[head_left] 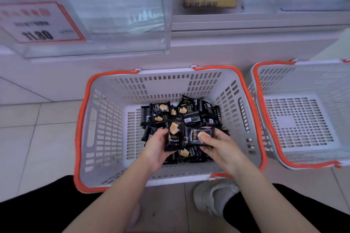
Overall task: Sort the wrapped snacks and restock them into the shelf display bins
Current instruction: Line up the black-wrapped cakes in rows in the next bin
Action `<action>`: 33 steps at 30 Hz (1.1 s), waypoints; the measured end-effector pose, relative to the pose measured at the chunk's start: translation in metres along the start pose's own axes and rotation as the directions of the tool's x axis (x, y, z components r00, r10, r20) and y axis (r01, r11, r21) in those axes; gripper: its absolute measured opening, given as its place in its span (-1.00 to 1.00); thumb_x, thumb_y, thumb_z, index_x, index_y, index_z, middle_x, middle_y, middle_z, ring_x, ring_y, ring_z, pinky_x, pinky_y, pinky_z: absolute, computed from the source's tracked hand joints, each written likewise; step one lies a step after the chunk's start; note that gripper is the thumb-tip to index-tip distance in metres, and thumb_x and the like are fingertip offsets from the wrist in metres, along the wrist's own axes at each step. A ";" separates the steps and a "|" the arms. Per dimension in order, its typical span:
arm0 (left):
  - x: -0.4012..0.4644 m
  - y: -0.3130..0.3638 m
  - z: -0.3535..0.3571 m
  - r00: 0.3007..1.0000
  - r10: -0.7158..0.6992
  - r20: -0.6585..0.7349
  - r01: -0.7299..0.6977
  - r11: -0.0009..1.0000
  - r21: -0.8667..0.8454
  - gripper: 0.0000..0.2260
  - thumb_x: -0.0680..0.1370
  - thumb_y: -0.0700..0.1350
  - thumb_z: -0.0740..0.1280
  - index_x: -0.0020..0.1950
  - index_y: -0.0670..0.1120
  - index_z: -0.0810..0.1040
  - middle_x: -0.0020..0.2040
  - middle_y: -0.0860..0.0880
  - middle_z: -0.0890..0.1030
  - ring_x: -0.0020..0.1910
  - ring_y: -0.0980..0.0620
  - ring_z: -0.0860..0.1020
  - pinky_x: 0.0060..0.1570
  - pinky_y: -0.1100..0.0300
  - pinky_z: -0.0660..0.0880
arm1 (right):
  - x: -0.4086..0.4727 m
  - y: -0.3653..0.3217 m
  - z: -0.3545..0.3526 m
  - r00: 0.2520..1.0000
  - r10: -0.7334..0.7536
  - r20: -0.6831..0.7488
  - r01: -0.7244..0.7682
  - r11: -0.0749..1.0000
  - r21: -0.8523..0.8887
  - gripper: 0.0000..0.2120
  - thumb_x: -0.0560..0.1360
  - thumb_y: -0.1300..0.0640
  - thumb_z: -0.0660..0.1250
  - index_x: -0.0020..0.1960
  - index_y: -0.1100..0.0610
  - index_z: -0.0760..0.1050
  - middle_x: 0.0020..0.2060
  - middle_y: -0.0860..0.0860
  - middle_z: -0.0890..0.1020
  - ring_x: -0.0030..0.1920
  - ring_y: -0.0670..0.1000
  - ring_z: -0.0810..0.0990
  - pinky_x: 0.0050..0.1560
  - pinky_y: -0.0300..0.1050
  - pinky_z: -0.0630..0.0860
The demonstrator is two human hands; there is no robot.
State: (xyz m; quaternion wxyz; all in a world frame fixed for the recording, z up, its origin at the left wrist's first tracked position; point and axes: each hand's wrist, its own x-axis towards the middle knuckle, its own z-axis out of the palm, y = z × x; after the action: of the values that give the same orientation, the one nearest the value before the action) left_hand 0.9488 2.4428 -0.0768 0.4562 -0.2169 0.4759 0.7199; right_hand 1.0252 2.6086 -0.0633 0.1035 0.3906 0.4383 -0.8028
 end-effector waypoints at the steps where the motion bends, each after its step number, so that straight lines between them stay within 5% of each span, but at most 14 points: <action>1: -0.004 0.001 -0.003 1.000 0.015 -0.017 -0.014 0.999 0.043 -0.76 0.61 -0.10 0.10 0.06 -0.08 0.55 -0.04 -0.03 0.69 0.01 0.02 0.59 -0.05 0.09 0.50 | -0.001 0.003 0.003 1.000 -0.007 0.009 0.008 1.000 -0.026 -0.87 0.46 0.33 0.33 -0.05 0.14 0.55 -0.15 0.01 0.67 -0.11 -0.05 0.62 -0.17 -0.21 0.53; 3: -0.008 0.004 -0.009 0.998 0.041 -0.049 -0.032 0.985 0.172 -0.81 0.60 -0.06 0.17 0.04 -0.04 0.57 -0.04 0.01 0.69 0.04 0.04 0.59 -0.07 0.12 0.51 | -0.004 0.006 0.005 0.999 -0.025 0.045 0.030 0.992 -0.123 -0.86 0.45 0.32 0.36 -0.06 0.11 0.57 -0.16 -0.01 0.68 -0.13 -0.08 0.64 -0.15 -0.25 0.53; 6: -0.010 0.007 -0.018 0.995 0.069 -0.073 -0.033 0.912 0.408 -0.80 0.59 -0.01 0.21 0.11 -0.03 0.56 0.07 -0.02 0.64 0.07 0.00 0.58 0.08 0.08 0.50 | -0.008 0.012 0.008 0.991 -0.102 0.082 0.129 0.866 -0.482 -0.86 0.41 0.24 0.44 -0.08 0.04 0.59 -0.19 -0.09 0.70 -0.04 -0.06 0.63 0.18 -0.20 0.38; 11: -0.009 0.003 -0.014 0.997 0.065 0.039 -0.074 0.764 0.642 -0.82 0.54 0.10 0.25 -0.12 0.20 0.65 -0.08 0.15 0.68 -0.03 0.14 0.60 0.05 0.20 0.47 | -0.007 0.019 0.017 0.973 -0.228 0.041 0.215 0.818 -0.533 -0.78 0.37 0.26 0.48 -0.08 0.03 0.52 -0.16 -0.11 0.66 -0.14 -0.23 0.61 -0.13 -0.43 0.46; 15: -0.003 -0.009 -0.016 0.981 0.095 0.169 -0.191 0.611 0.768 -0.89 0.45 0.00 0.42 -0.04 0.09 0.62 -0.14 0.07 0.66 -0.17 0.15 0.59 -0.10 0.25 0.52 | 0.001 0.027 0.011 0.969 -0.245 0.013 0.191 0.721 -0.666 -0.83 0.41 0.18 0.44 -0.05 0.07 0.50 -0.18 -0.14 0.61 -0.18 -0.48 0.47 -0.21 -0.62 0.30; 18: 0.004 -0.017 -0.017 0.982 0.151 0.116 -0.173 0.451 0.876 -0.77 0.43 -0.05 0.44 0.05 0.01 0.51 -0.12 0.09 0.61 -0.20 0.16 0.56 -0.18 0.24 0.49 | 0.013 0.029 0.002 0.983 -0.186 -0.002 0.118 0.632 -0.766 -0.75 0.48 0.02 0.35 0.10 0.11 0.49 -0.07 -0.11 0.58 -0.06 -0.22 0.52 -0.08 -0.41 0.37; 21: 0.010 -0.022 -0.023 0.988 0.147 0.046 -0.106 0.433 0.895 -0.76 0.44 0.00 0.43 0.03 0.04 0.45 -0.08 0.14 0.58 -0.17 0.19 0.54 -0.25 0.31 0.40 | 0.034 0.020 -0.018 0.951 -0.251 -0.180 -0.029 0.507 -0.861 -0.63 0.56 -0.01 0.23 0.24 0.22 0.44 0.12 0.07 0.57 0.08 0.01 0.53 0.03 -0.21 0.39; 24: 0.015 -0.025 -0.033 0.990 0.140 -0.018 -0.044 0.426 0.903 -0.77 0.45 -0.01 0.42 0.05 0.01 0.47 -0.07 0.10 0.57 -0.09 0.12 0.54 -0.20 0.35 0.38 | 0.051 0.016 -0.041 0.915 -0.240 -0.324 -0.219 0.379 -0.899 -0.65 0.57 0.05 0.21 0.17 0.33 0.43 0.10 0.24 0.57 0.09 0.22 0.54 0.05 0.00 0.48; 29: 0.022 -0.023 -0.039 0.986 0.137 -0.092 0.014 0.489 0.872 -0.78 0.46 -0.11 0.42 0.09 -0.04 0.54 -0.15 0.07 0.57 -0.25 0.13 0.50 -0.25 0.28 0.42 | 0.065 0.020 -0.049 0.906 -0.155 -0.394 -0.361 0.205 -0.910 -0.68 0.59 0.08 0.15 0.22 0.29 0.37 0.20 0.27 0.47 0.22 0.24 0.42 0.17 0.11 0.44; 33: 0.027 -0.018 -0.041 0.979 0.157 -0.130 0.046 0.451 0.891 -0.68 0.45 -0.09 0.43 0.18 -0.07 0.50 -0.01 0.06 0.54 -0.14 0.06 0.52 -0.18 0.23 0.47 | 0.066 0.026 -0.041 0.900 -0.178 -0.399 -0.381 0.124 -0.916 -0.62 0.54 0.11 0.27 0.31 0.16 0.32 0.32 0.27 0.27 0.33 0.26 0.26 0.24 0.13 0.35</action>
State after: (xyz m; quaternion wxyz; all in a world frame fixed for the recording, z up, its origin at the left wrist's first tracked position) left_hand 0.9466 2.4214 -0.1242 0.4299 0.0006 0.8305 0.3542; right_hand 1.0154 2.6368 -0.1394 0.2948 0.4144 0.8378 -0.1984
